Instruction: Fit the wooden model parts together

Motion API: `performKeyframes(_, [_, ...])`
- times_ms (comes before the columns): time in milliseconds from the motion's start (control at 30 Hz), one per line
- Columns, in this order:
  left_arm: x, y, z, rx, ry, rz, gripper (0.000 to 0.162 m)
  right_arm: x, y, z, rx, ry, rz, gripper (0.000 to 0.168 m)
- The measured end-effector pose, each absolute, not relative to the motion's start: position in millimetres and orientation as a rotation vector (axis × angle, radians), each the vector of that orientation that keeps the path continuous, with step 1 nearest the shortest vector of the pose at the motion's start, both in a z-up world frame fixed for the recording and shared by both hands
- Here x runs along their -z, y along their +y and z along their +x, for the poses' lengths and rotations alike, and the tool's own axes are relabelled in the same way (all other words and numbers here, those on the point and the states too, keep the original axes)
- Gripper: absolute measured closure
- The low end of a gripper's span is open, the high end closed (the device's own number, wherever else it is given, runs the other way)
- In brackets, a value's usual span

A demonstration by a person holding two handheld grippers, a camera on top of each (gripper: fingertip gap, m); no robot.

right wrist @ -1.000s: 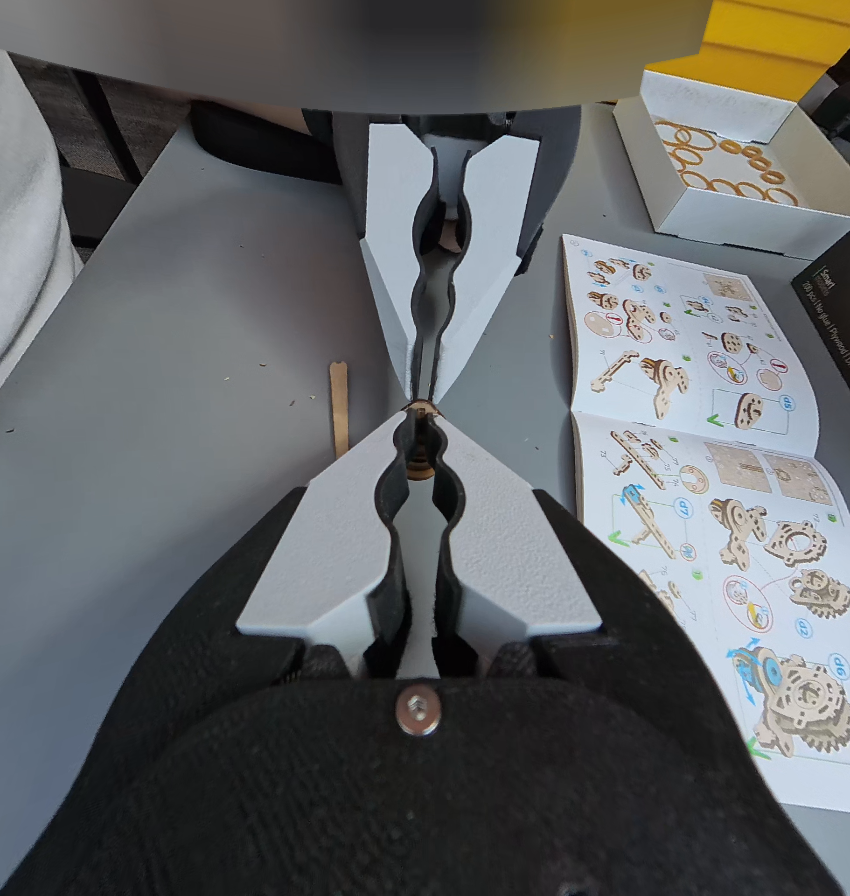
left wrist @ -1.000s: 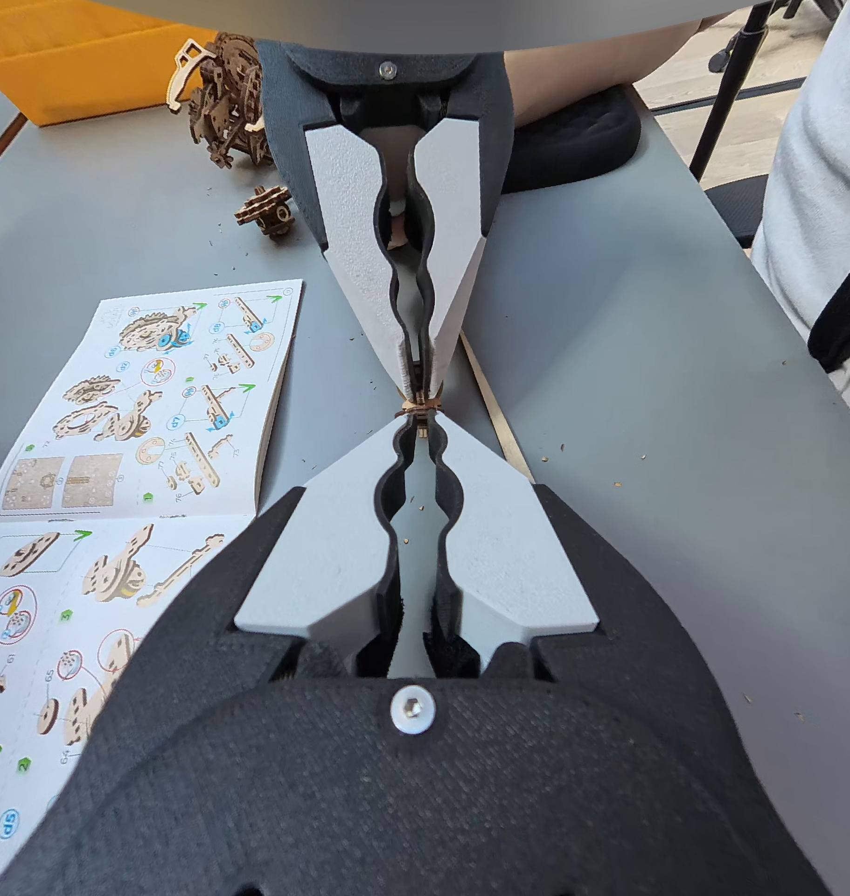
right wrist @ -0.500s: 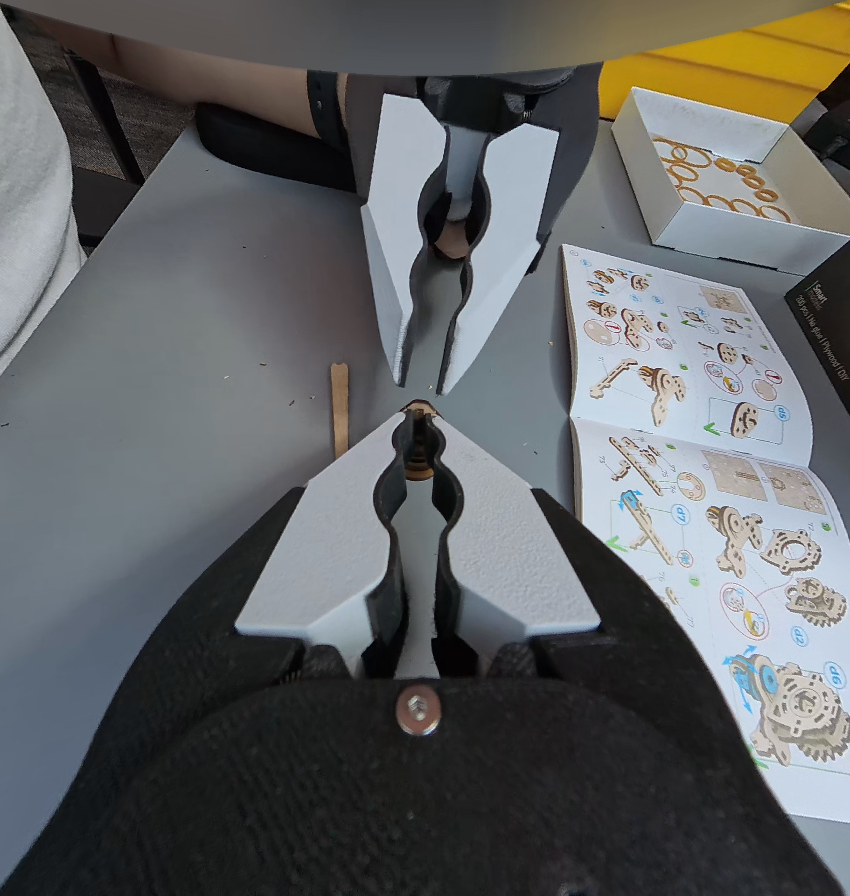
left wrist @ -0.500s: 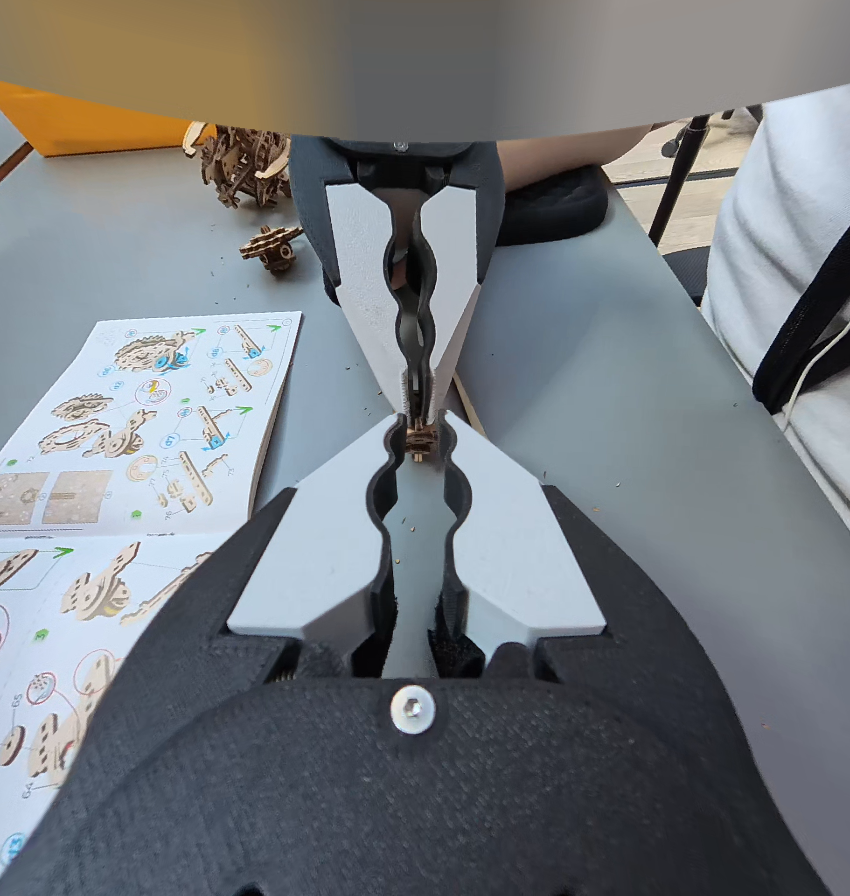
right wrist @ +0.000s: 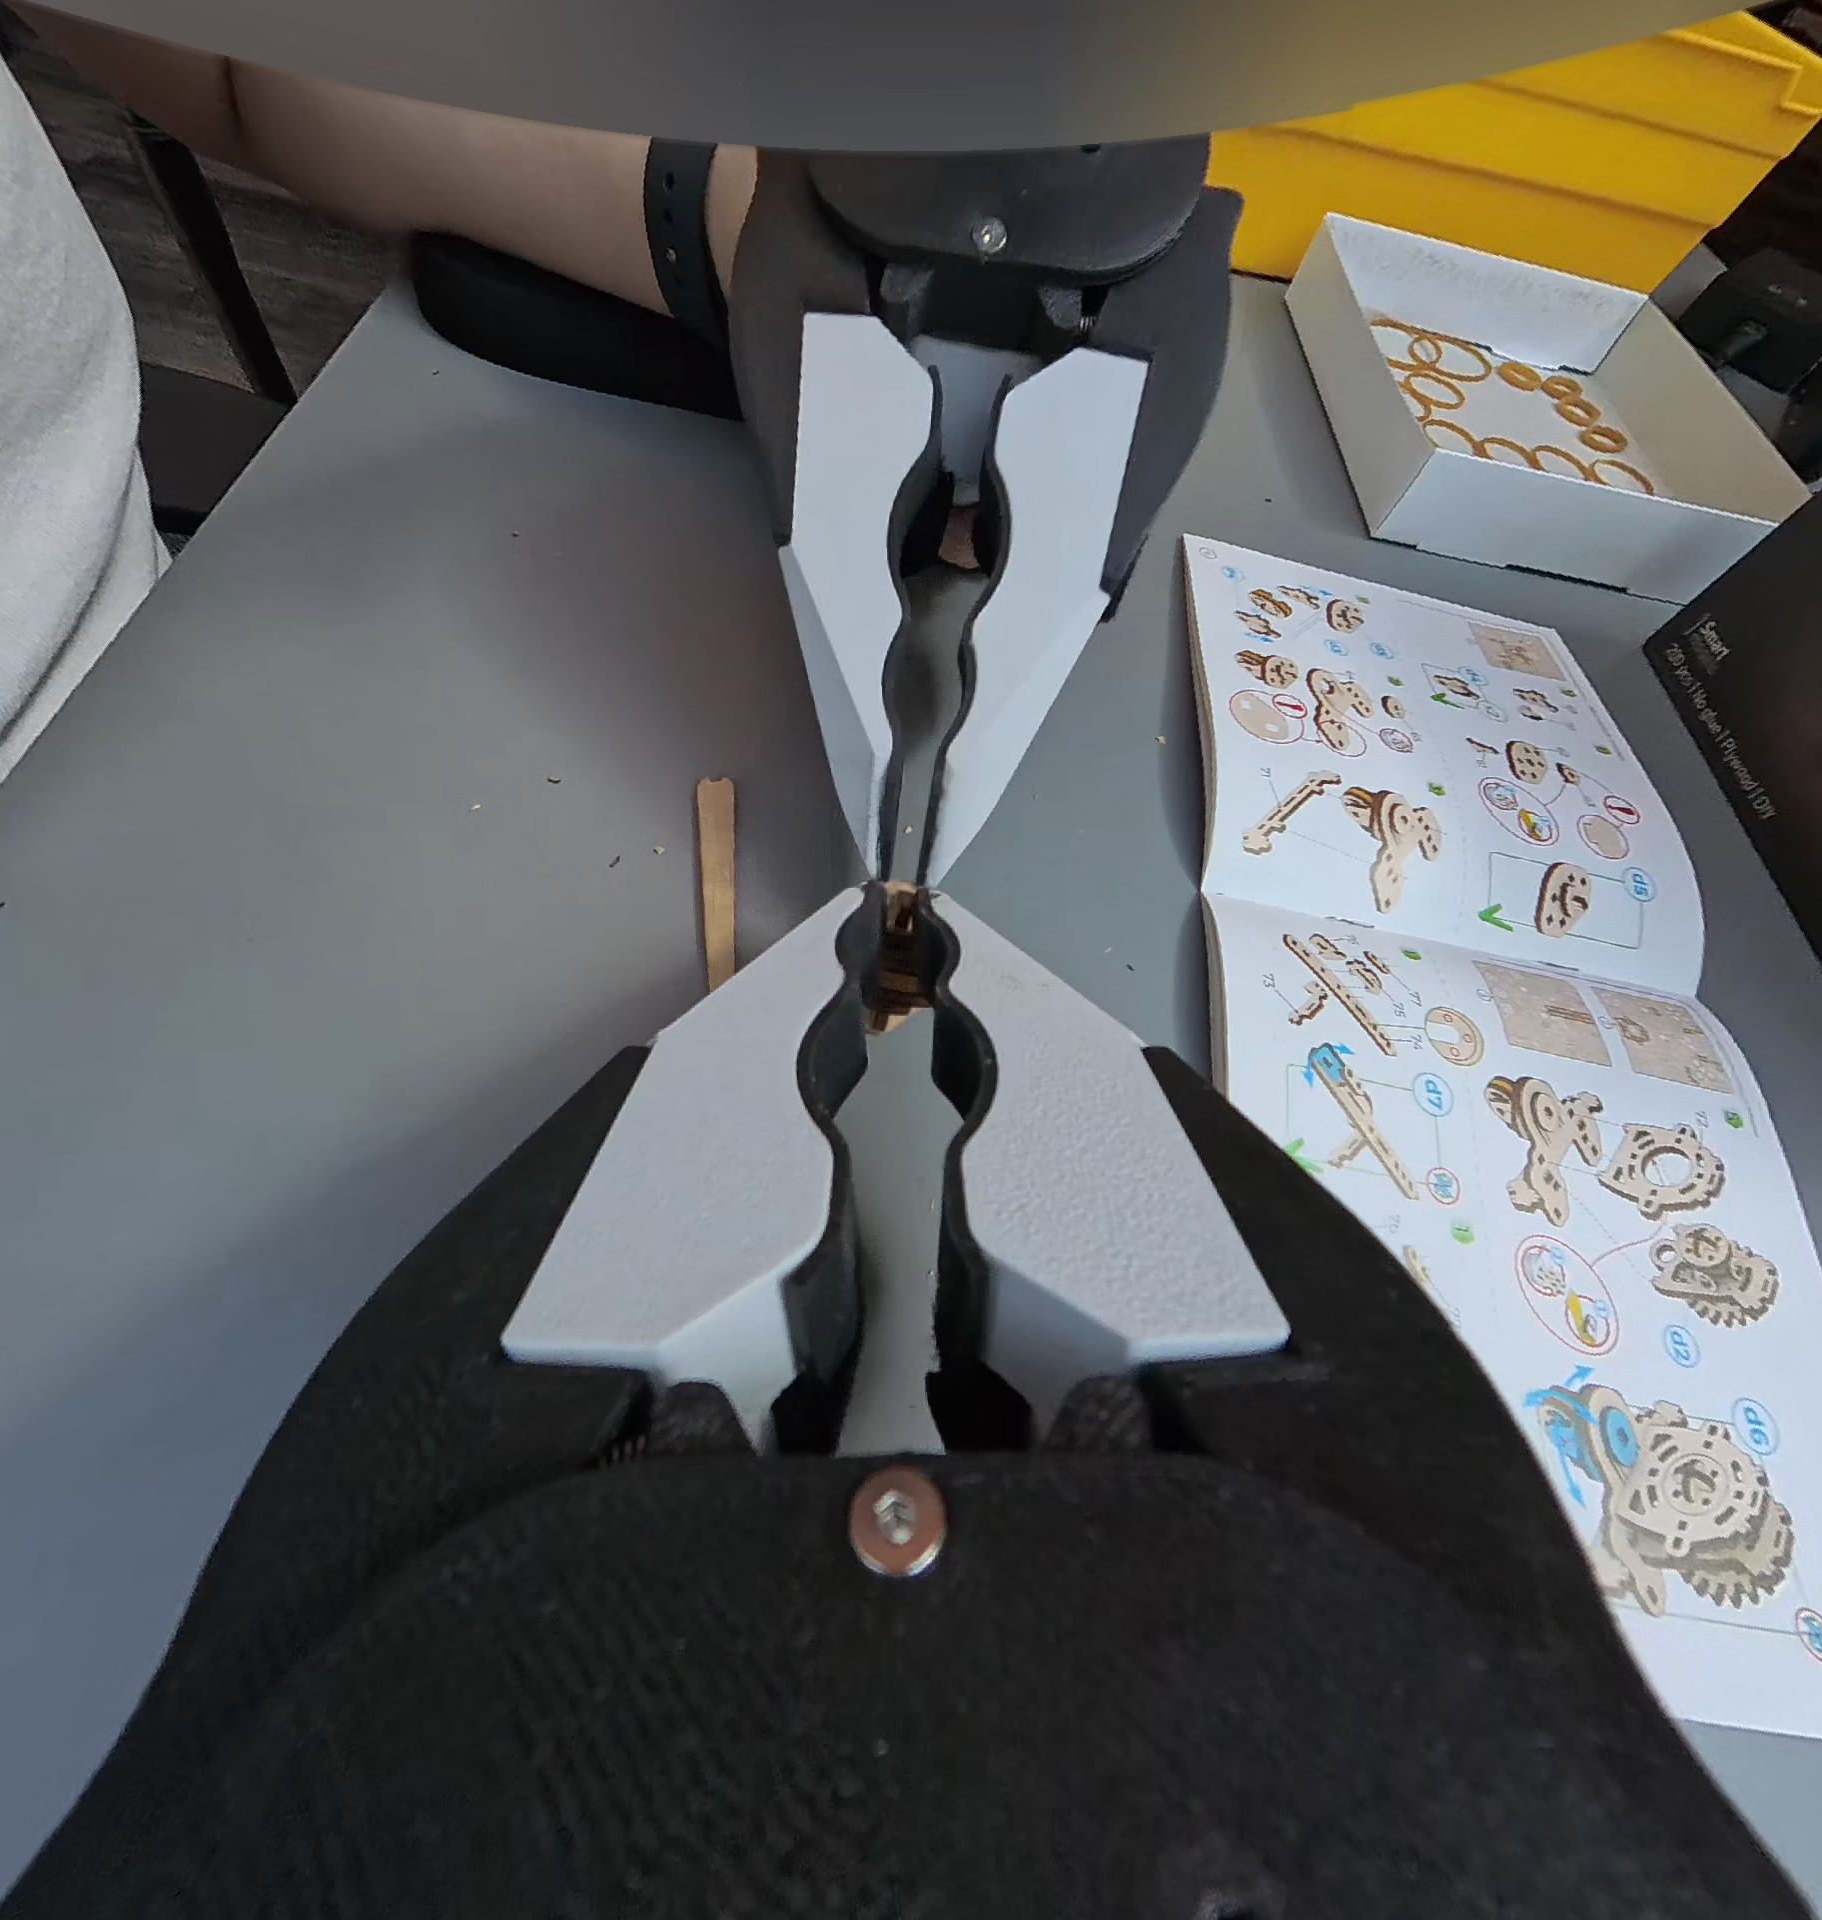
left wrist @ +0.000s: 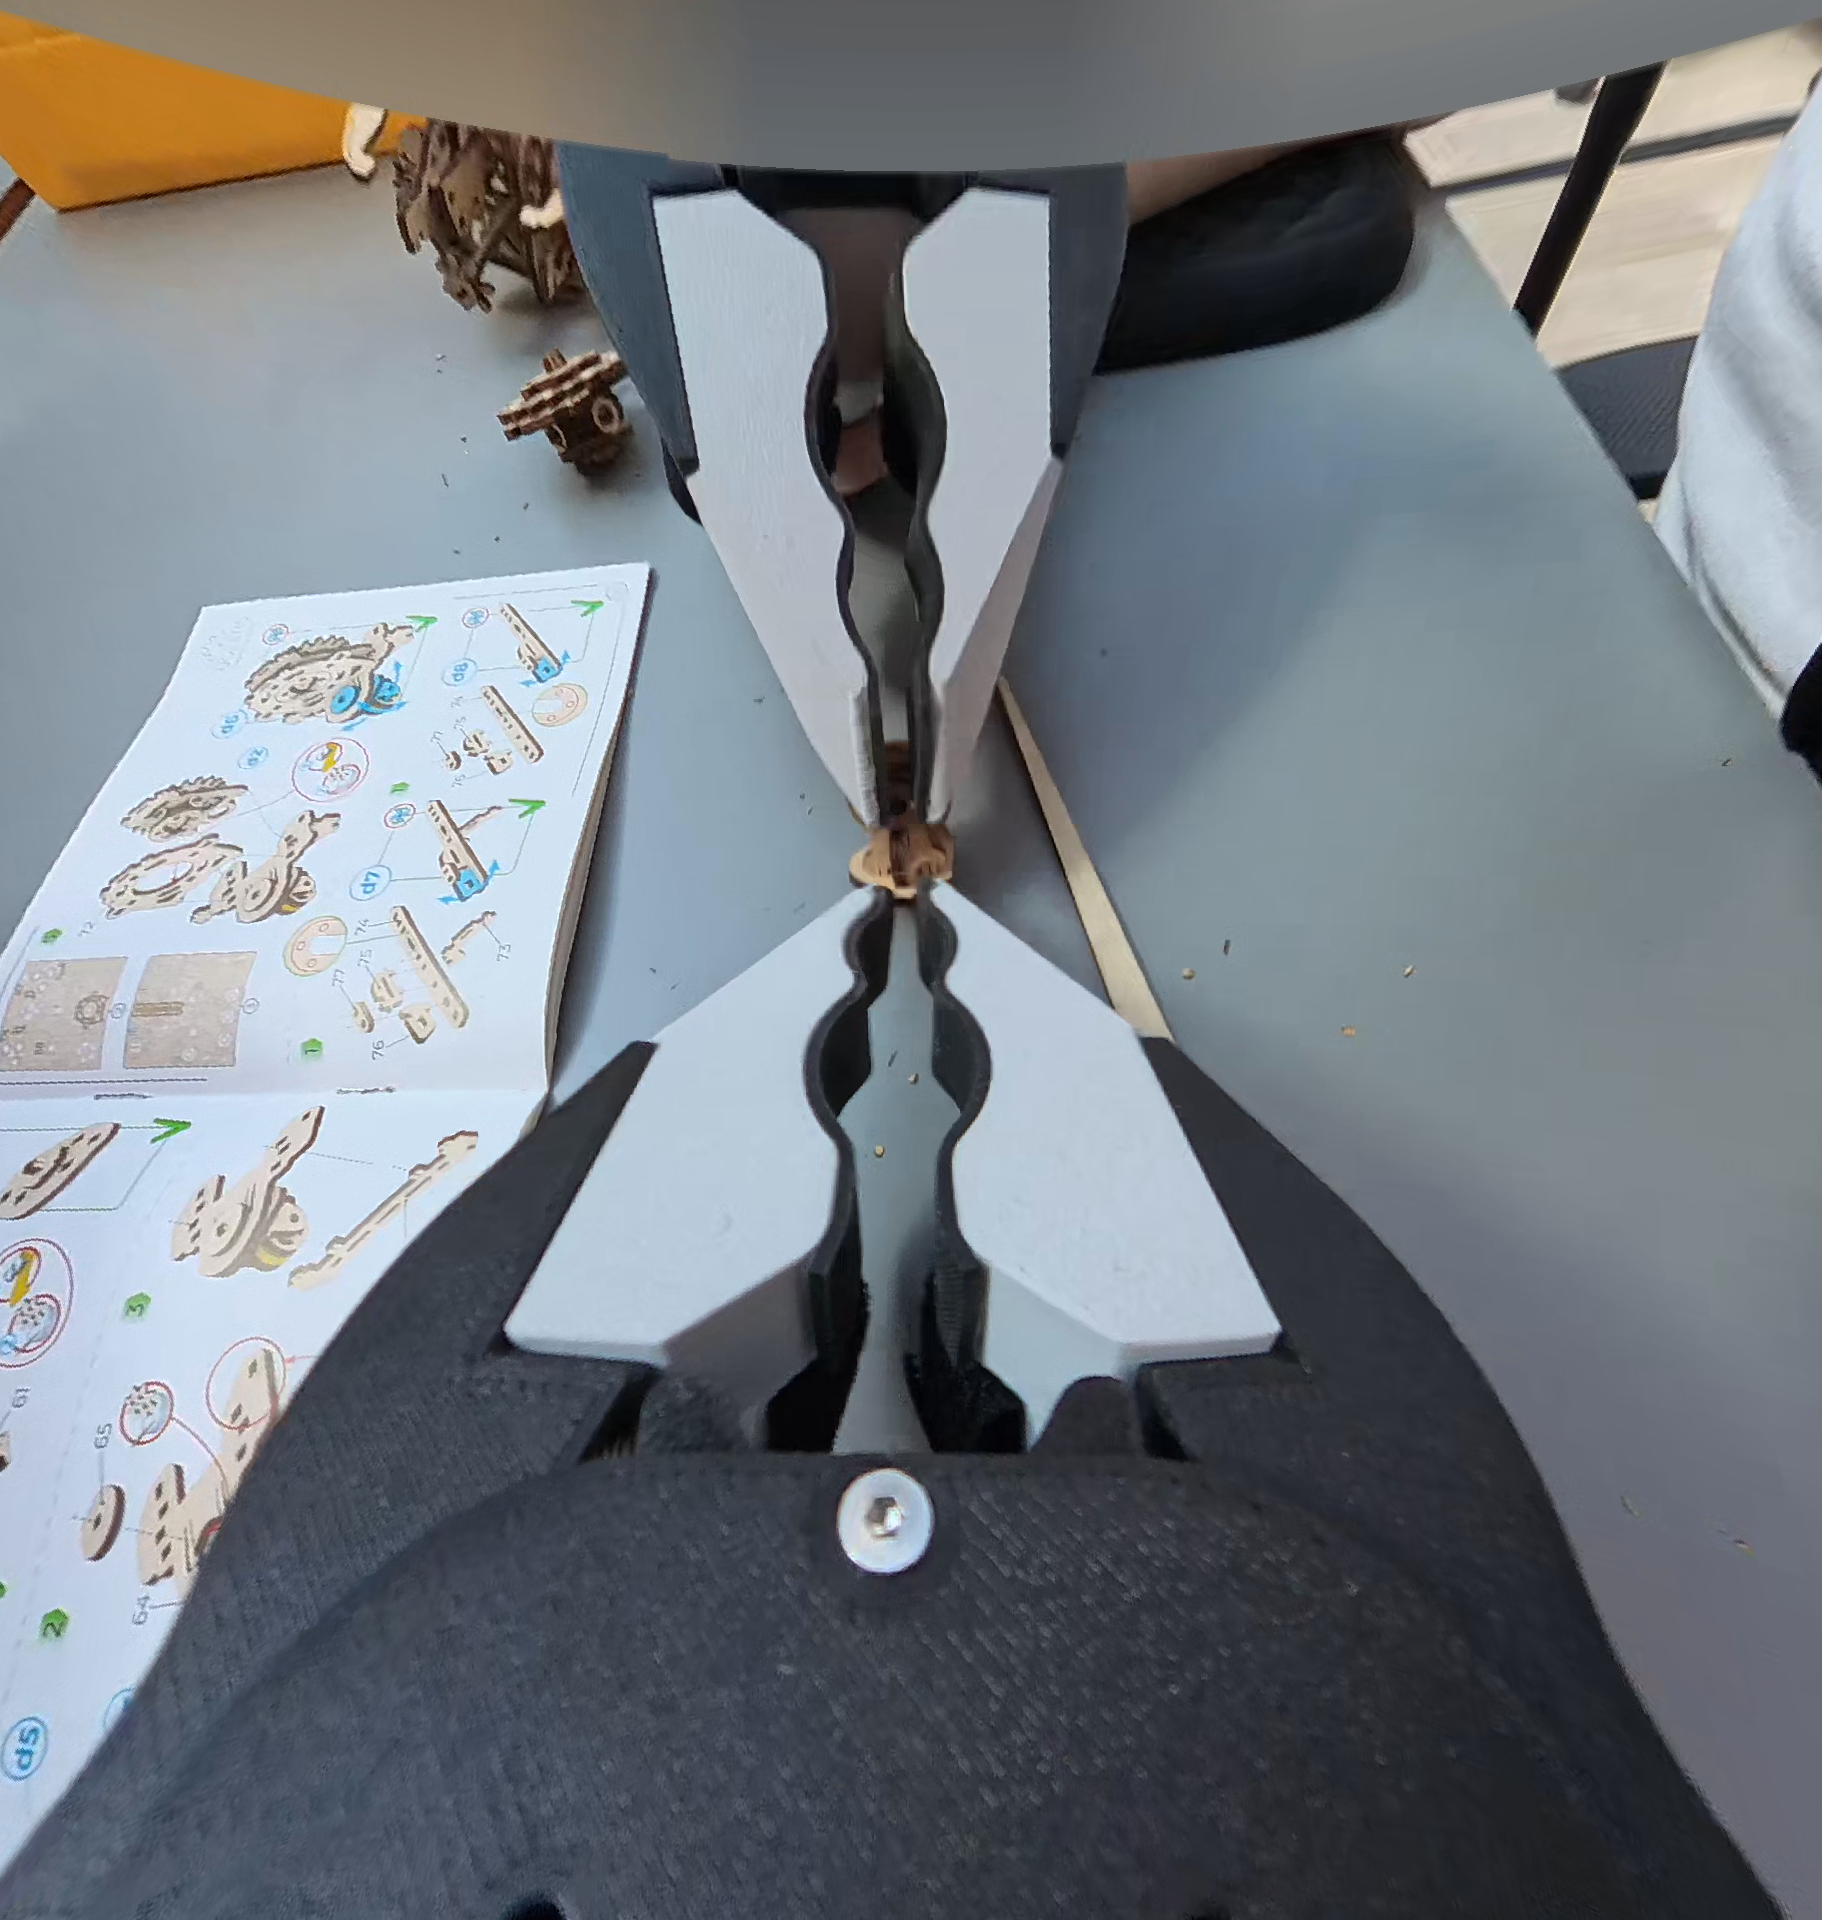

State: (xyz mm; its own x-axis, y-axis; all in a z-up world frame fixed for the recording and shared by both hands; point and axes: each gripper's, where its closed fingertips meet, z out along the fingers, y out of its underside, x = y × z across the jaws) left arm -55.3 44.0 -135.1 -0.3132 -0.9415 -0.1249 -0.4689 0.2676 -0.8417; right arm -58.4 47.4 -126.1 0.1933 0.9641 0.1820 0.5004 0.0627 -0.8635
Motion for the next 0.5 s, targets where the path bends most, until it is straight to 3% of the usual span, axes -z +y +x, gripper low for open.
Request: performKeyframes(500, [139.5,51.1,-55.8,0.897,1.892,-1.310,0.162,112.2,64.3,-37.8,-0.698,-1.279,-1.635,0.168])
